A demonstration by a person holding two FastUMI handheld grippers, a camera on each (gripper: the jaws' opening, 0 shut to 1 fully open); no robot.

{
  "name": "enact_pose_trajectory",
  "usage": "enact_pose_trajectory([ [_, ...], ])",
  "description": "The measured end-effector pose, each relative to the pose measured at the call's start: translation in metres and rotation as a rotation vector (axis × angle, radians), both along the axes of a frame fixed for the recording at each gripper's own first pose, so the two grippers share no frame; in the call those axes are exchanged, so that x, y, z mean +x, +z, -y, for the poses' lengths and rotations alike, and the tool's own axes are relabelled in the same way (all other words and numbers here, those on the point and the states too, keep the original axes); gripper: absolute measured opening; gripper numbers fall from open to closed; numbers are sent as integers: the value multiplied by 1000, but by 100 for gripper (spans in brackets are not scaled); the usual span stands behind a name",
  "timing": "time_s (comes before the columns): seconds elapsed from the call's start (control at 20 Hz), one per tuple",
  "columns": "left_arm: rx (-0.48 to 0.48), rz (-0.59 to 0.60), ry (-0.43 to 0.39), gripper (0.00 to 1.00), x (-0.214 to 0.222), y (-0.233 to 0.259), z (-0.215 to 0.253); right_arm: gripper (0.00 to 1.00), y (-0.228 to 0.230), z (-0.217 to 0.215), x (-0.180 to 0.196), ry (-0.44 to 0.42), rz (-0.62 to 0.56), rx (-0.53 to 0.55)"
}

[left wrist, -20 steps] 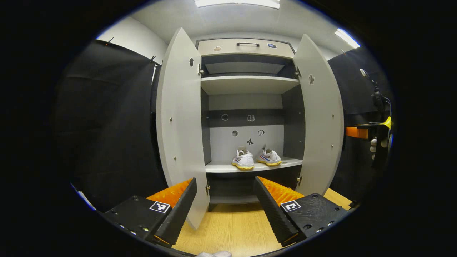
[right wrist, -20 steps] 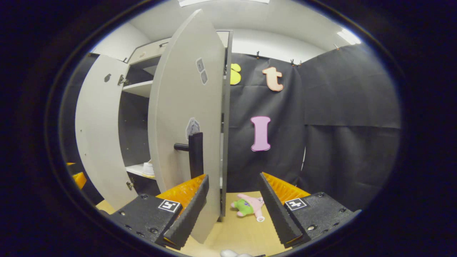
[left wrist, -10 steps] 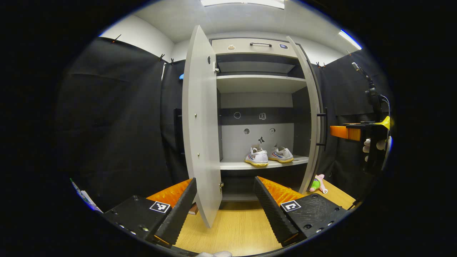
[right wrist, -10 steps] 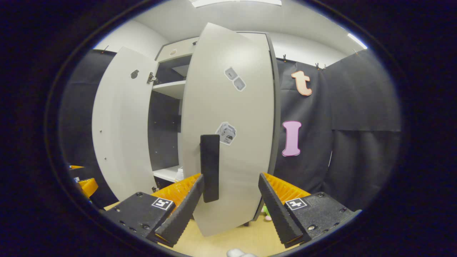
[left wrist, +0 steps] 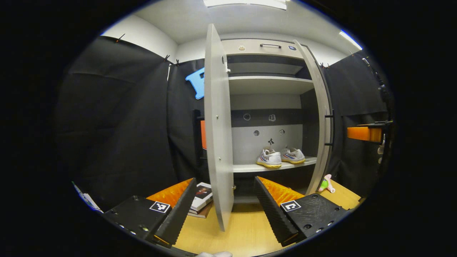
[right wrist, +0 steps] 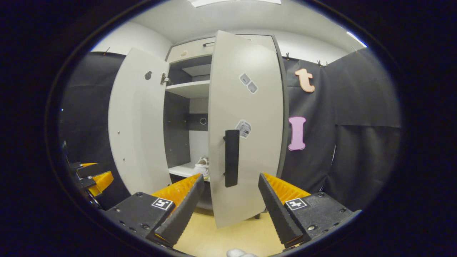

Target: Grab one shoe with the right hand and put it into the shoe cabinet, grab the other shoe with the left hand and put it into the shoe cabinet; then close the right door with the right hand and the left door with the left hand.

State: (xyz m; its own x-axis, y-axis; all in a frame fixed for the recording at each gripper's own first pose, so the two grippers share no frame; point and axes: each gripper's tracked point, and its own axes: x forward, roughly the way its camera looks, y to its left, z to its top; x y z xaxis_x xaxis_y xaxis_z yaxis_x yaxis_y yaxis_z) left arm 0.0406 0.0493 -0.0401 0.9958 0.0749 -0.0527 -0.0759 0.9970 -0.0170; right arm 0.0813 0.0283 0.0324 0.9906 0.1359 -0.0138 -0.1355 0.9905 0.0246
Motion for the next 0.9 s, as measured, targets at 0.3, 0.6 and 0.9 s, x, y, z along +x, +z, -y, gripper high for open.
enact_pose_trajectory([
  [0.3, 14, 5, 98, 96, 32, 4, -74, 99, -32, -14, -28, 0, -55, 7],
  [0.6, 10, -22, 194, 97, 70, 1, -143, 99, -48, -13, -46, -18, -103, 28],
  [0.9, 33, 31, 113, 96, 101, 15, -126, 99, -52, -8, -57, -35, -115, 20],
])
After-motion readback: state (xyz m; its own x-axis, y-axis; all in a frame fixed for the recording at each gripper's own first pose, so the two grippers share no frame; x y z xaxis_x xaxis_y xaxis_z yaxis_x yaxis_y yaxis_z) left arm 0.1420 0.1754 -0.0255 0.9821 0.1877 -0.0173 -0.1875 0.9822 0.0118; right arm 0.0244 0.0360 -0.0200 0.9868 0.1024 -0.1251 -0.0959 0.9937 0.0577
